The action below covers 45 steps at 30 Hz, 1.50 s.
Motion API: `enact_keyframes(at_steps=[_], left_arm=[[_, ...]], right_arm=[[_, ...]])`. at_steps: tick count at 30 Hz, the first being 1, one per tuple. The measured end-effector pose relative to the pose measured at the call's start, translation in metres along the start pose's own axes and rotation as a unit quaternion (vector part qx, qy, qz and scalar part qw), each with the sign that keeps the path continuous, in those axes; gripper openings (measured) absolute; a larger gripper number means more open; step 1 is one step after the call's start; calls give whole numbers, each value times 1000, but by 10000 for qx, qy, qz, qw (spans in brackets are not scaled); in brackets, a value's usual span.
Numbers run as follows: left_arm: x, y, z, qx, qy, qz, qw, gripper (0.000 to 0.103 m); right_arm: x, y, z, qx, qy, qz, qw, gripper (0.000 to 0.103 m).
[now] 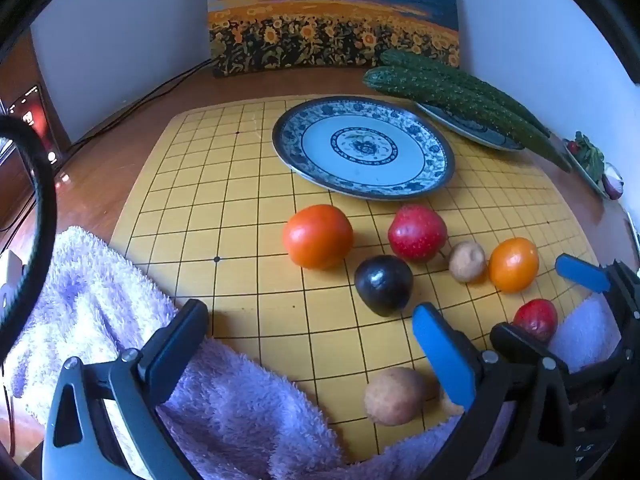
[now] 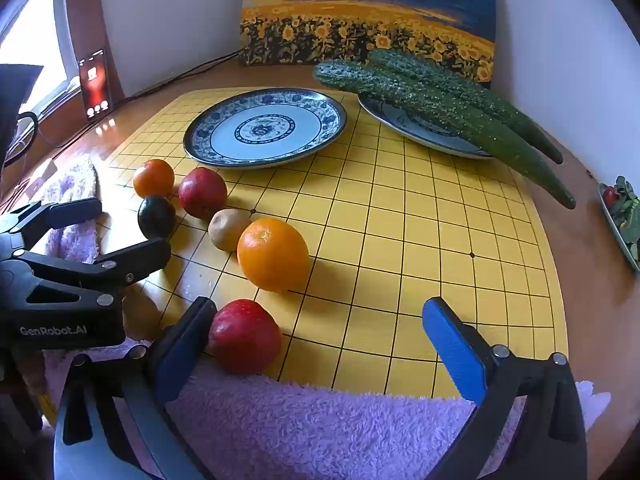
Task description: Organize fruits
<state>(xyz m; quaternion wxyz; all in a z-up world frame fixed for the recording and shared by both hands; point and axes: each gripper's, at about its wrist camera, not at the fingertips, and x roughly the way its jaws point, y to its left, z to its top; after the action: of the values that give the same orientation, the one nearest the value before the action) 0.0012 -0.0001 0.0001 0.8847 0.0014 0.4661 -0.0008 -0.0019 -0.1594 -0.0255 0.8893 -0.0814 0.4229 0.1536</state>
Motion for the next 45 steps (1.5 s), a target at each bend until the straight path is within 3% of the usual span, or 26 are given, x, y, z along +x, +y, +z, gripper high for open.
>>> enact_keyframes(at_steps=[45], left_arm=[[-2, -1, -1, -3, -67, 24, 10000, 103]], right_arm=[[-2, 0, 0, -7, 98, 27, 9999, 103]])
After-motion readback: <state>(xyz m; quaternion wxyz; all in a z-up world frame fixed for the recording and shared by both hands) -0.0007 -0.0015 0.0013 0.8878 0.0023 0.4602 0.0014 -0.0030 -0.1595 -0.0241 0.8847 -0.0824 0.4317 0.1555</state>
